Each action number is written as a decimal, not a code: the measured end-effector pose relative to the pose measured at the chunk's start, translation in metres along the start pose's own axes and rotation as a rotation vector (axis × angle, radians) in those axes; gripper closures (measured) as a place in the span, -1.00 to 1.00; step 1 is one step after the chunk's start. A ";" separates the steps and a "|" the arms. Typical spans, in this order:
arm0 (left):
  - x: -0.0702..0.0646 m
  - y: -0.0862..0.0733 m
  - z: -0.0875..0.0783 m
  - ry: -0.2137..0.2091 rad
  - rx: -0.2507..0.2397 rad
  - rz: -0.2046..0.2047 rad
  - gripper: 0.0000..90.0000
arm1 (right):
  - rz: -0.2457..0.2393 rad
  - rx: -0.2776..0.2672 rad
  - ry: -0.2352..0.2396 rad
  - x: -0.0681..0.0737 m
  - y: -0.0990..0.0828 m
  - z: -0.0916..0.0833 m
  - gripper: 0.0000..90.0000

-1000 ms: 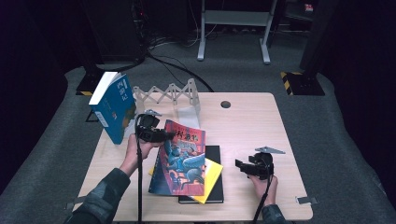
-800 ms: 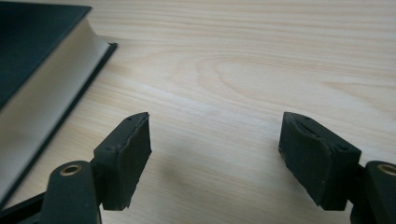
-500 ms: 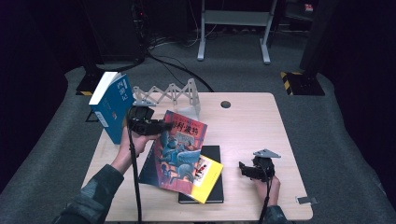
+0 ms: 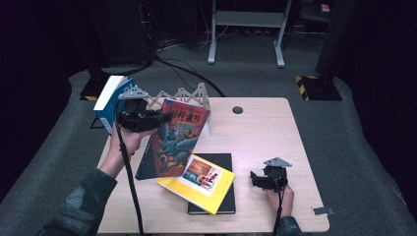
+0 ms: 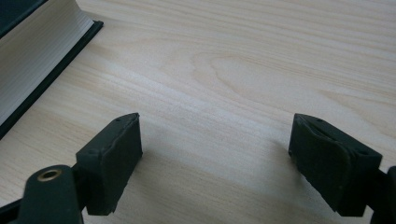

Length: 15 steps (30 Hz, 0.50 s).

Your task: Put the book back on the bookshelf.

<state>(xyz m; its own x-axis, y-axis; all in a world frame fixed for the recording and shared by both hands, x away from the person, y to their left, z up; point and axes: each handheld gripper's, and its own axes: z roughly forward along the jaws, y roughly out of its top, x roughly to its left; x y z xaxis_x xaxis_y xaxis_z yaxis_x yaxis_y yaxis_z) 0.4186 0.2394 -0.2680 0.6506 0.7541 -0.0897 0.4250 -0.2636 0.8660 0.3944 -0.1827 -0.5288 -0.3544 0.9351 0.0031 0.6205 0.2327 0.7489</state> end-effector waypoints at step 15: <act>0.024 -0.007 -0.023 0.268 -0.059 0.049 0.66 | 0.001 0.000 -0.002 0.000 0.000 0.000 -0.63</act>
<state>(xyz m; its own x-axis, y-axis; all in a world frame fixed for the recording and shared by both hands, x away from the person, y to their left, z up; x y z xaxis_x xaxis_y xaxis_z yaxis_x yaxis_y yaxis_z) 0.4162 0.2733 -0.2650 0.4761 0.8758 0.0794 0.3550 -0.2740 0.8938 0.3942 -0.1825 -0.5289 -0.3526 0.9358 0.0028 0.6209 0.2317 0.7488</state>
